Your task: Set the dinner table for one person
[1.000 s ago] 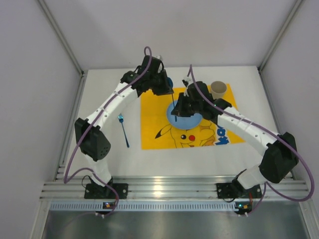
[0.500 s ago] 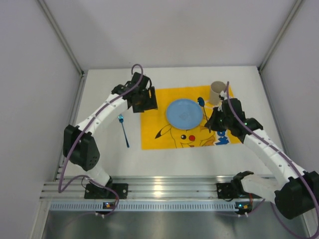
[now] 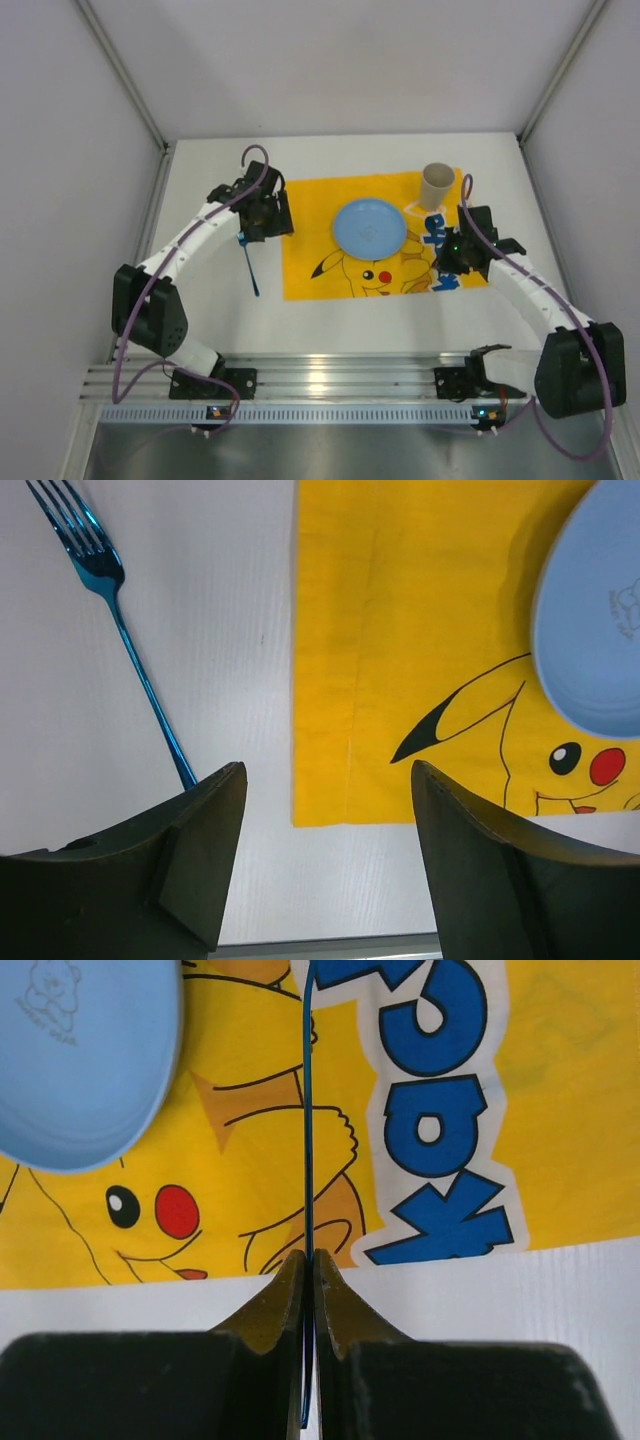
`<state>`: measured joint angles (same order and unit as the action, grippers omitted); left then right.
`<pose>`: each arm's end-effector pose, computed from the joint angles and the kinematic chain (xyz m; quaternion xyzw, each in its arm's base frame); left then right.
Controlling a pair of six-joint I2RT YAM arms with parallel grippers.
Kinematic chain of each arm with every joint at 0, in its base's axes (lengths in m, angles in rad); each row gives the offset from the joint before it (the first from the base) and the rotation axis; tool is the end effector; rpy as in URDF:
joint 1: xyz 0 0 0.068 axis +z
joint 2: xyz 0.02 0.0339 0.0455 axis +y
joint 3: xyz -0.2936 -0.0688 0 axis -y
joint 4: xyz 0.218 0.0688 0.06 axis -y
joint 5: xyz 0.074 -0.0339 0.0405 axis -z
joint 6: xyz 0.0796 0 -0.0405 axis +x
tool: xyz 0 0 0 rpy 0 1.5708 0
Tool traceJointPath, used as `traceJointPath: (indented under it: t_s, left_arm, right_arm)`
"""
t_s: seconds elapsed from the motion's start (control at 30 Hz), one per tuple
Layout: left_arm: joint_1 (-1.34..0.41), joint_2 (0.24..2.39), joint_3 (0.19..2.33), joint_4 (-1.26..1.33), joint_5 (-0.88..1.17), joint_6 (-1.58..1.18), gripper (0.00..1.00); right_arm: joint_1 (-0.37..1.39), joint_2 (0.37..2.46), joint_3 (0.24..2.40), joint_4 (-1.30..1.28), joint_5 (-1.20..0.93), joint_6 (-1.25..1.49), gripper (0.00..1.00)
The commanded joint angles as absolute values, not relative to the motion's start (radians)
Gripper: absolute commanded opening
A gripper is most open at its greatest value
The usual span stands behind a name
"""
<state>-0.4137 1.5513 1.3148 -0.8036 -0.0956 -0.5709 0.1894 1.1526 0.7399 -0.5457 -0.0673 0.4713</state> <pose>0.2941 -0.1208 0.2821 -0.0882 0.9599 -0.0832 0.2526 0.2079 0.0453 0.2238 0.1238 0.9449 0.1281 0.2746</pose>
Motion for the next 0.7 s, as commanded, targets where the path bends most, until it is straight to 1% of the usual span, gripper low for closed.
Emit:
traceJointPath:
  t_s: [0.0,0.27,0.5,0.53,0.57,0.63,0.67]
  left_arm:
    - [-0.407,1.502,1.281,-0.821,-0.136,-0.545,0.72]
    - [-0.405,1.514,1.250,-0.828,-0.153,-0.538,0.71]
    - [-0.405,1.542,1.235,-0.841,-0.182,-0.537,0.70]
    - [-0.405,1.545,1.230,-0.839,-0.190,-0.534,0.70]
    - [-0.405,1.554,1.217,-0.845,-0.195,-0.532,0.70]
    - [-0.405,1.563,1.197,-0.847,-0.209,-0.526,0.70]
    - [-0.405,1.568,1.190,-0.844,-0.210,-0.528,0.70]
  right_arm:
    - [0.164,1.196,0.741,-0.445,-0.094,0.448,0.00]
    - [0.156,1.290,0.759,-0.357,-0.132,0.451,0.00]
    - [0.144,1.385,0.802,-0.374,-0.111,0.443,0.00]
    - [0.143,1.393,0.807,-0.382,-0.101,0.442,0.04]
    - [0.144,1.399,0.810,-0.390,-0.085,0.439,0.16]
    - [0.144,1.404,0.807,-0.391,-0.075,0.428,0.27]
    - [0.143,1.405,0.805,-0.393,-0.072,0.428,0.42]
